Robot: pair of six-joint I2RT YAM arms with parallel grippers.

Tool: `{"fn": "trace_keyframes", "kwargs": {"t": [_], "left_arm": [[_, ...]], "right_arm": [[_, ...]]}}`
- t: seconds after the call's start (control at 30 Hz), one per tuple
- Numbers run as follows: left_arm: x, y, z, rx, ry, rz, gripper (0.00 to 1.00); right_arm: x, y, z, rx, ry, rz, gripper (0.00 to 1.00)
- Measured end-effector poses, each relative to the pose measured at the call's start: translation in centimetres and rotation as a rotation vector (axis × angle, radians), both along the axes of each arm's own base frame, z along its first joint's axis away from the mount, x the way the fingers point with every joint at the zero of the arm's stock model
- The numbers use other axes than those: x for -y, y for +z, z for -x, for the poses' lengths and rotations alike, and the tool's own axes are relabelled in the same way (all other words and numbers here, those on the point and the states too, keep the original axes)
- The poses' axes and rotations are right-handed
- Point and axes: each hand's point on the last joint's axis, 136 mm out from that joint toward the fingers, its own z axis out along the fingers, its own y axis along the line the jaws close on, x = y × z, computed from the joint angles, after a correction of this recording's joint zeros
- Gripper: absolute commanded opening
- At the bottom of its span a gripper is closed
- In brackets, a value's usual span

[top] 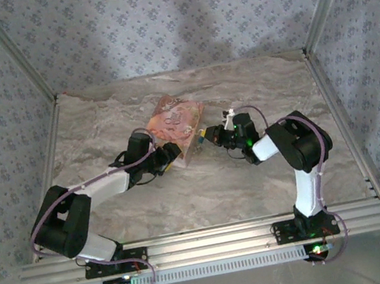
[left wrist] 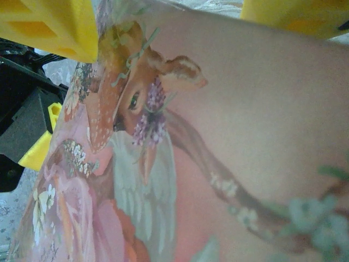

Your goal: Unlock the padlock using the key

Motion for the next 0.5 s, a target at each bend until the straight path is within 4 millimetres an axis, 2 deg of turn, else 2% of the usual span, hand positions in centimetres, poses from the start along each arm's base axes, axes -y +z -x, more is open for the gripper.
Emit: {"fn": "trace_keyframes", "kwargs": {"t": [0.2,0.37,0.5], "left_arm": [[-0.1,0.0,0.0,0.001,0.002,-0.004,0.67],[-0.7,0.0,0.2,-0.003,0.003,-0.023,0.68],[-2.1,0.0,-0.1,-0.006,0.018,-0.043,0.69]], "right_arm": [[0.5,0.5,0.1,-0.011,-0.008,0.037,0.0],[1.9,2.9,0.0,0.051,-0.031,0.099,0.0],[3.1,4.6,0.6,0.099,-0.031,0.178,0.0]]}}
